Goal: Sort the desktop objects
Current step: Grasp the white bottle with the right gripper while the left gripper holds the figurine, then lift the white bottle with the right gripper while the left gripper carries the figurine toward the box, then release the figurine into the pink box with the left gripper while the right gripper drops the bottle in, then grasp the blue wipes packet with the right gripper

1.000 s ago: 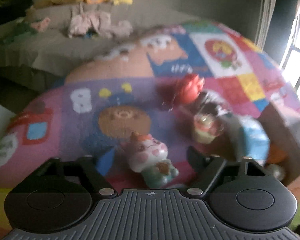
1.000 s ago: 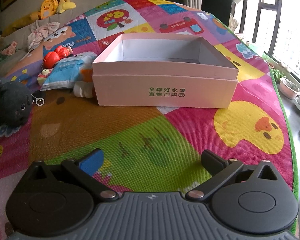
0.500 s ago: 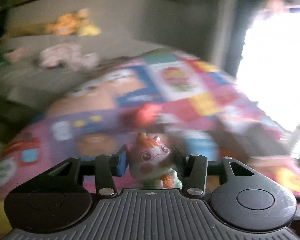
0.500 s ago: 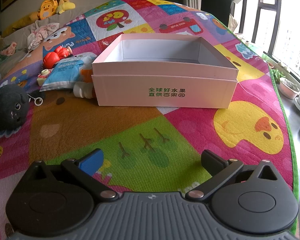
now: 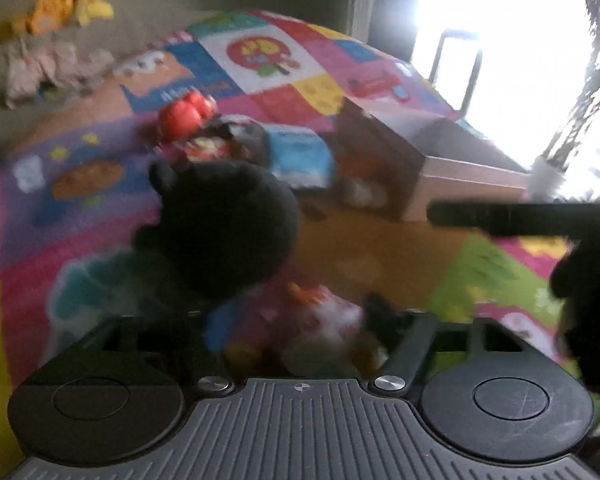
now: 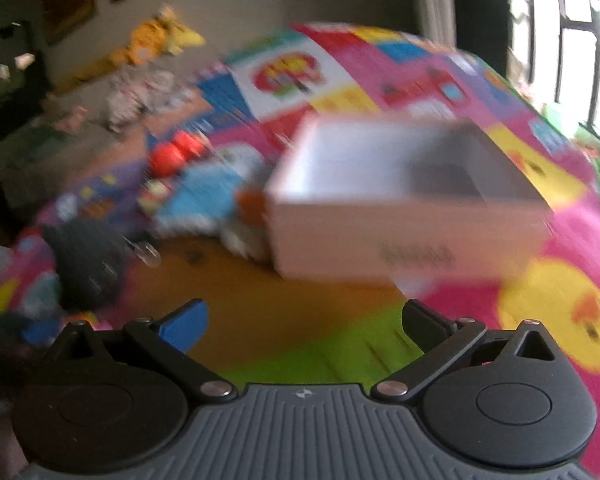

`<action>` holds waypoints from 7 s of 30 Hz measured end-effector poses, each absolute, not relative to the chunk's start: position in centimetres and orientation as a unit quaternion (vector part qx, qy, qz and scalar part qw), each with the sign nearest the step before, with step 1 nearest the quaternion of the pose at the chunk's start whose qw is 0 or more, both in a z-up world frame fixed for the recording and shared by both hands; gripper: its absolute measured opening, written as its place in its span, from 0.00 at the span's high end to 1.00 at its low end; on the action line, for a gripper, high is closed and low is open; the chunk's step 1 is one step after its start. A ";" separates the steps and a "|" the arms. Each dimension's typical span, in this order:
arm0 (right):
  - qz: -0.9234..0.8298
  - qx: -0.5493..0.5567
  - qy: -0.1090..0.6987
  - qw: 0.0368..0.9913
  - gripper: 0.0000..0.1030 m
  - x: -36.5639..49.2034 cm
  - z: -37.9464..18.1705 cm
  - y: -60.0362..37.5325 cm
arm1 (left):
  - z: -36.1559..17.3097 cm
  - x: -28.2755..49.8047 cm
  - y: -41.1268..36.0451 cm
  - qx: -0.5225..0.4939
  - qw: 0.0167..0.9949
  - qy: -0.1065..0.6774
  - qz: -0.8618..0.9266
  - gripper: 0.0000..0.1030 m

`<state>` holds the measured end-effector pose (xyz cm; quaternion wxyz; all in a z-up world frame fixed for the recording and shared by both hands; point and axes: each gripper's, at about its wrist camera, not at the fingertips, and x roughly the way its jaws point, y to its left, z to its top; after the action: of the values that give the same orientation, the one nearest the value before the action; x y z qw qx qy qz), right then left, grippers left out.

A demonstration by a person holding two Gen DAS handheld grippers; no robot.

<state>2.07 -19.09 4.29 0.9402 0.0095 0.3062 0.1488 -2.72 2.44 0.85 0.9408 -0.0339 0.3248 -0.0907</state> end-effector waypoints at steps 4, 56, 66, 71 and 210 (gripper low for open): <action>0.197 0.014 0.311 0.930 0.20 3.9 4.8 -16.3 | 0.5 -2.6 3.6 -0.063 0.936 0.331 -0.104 0.08; 0.086 0.206 0.326 0.919 0.01 16.1 4.2 -34.7 | -0.1 -2.6 2.4 -0.033 0.935 0.340 -0.096 0.00; 0.203 0.060 0.308 0.928 0.03 4.9 5.6 -27.8 | 0.0 -2.8 2.4 -0.036 0.935 0.339 -0.097 0.00; 0.185 0.021 0.296 0.937 0.03 -0.3 4.3 -25.9 | 0.3 -3.2 2.6 -0.050 0.931 0.340 -0.118 0.00; 0.317 -0.047 0.357 0.877 0.51 7.4 12.5 -11.2 | 0.4 -0.6 7.6 -0.106 0.958 0.265 0.014 0.00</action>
<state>7.39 -11.16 12.54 0.8772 -0.0466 0.3574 0.3171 -0.56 7.64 0.39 0.9583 -0.1055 0.2652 0.0140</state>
